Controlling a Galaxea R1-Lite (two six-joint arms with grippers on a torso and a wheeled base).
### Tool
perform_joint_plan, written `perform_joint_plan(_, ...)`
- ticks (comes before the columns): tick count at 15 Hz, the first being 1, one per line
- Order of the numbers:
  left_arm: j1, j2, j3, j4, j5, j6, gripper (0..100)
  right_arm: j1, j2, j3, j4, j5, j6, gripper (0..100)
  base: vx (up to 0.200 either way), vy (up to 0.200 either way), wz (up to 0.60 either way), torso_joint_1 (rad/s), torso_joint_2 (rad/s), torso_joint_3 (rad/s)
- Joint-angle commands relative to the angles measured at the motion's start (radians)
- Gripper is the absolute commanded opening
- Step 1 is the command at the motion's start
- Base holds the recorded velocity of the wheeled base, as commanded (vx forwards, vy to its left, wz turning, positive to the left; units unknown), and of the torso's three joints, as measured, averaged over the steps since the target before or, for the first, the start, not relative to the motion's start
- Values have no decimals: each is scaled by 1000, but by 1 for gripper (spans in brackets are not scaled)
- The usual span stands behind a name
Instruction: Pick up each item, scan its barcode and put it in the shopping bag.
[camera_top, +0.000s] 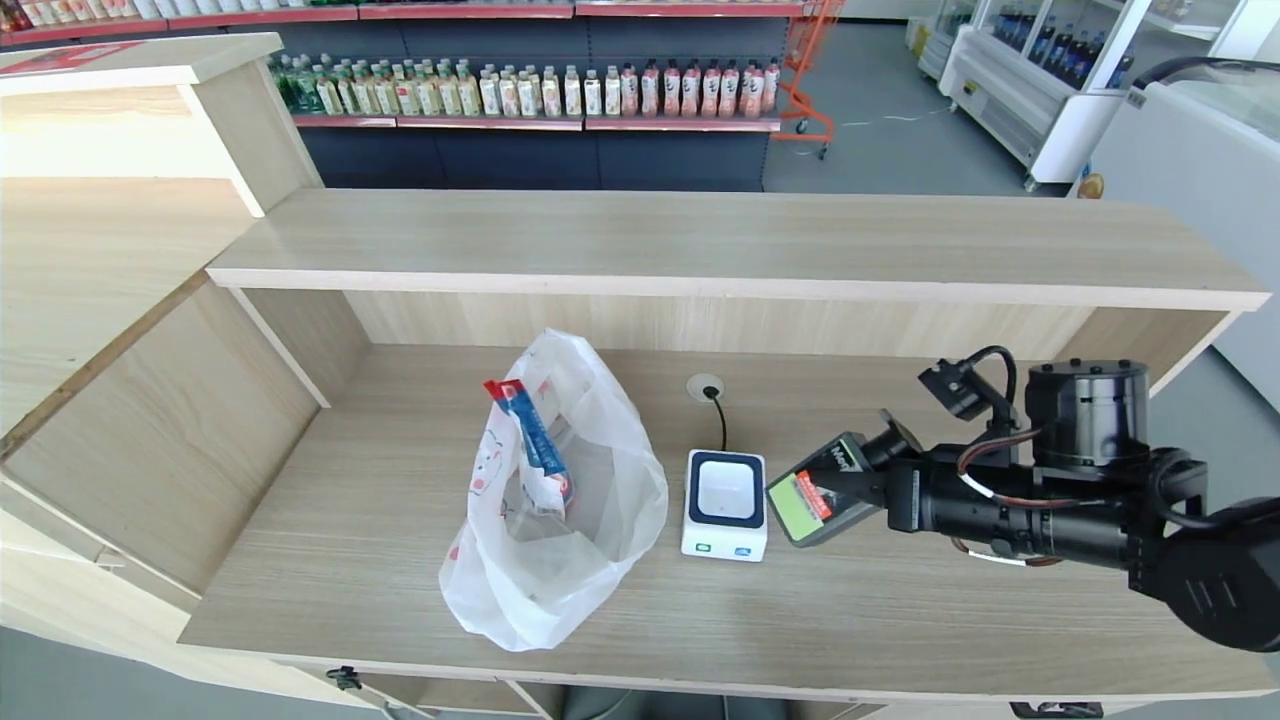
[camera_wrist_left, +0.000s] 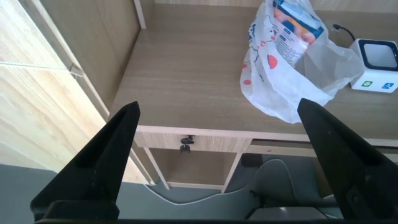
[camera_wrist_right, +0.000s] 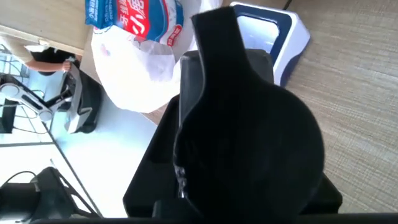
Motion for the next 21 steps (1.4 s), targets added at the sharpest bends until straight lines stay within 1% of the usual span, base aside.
perform_joint_plan(1, 0, 0, 0, 0, 0, 0, 100, 1, 112, -7, -52, -16, -53, 0, 0, 0, 0, 0, 0, 0)
perform_joint_plan(4, 0, 0, 0, 0, 0, 0, 100, 2, 181, -27, -129, -19, -75, 0, 0, 0, 0, 0, 0, 0)
perform_joint_plan(12, 0, 0, 0, 0, 1, 0, 100, 5, 285, -157, -130, -18, -75, 0, 0, 0, 0, 0, 0, 0)
perform_joint_plan(16, 0, 0, 0, 0, 1, 0, 100, 30, 319, -213, -130, -15, -72, 0, 0, 0, 0, 0, 0, 0)
perform_joint_plan(21, 0, 0, 0, 0, 1, 0, 100, 36, 362, -246, -132, -21, -76, 0, 0, 0, 0, 0, 0, 0)
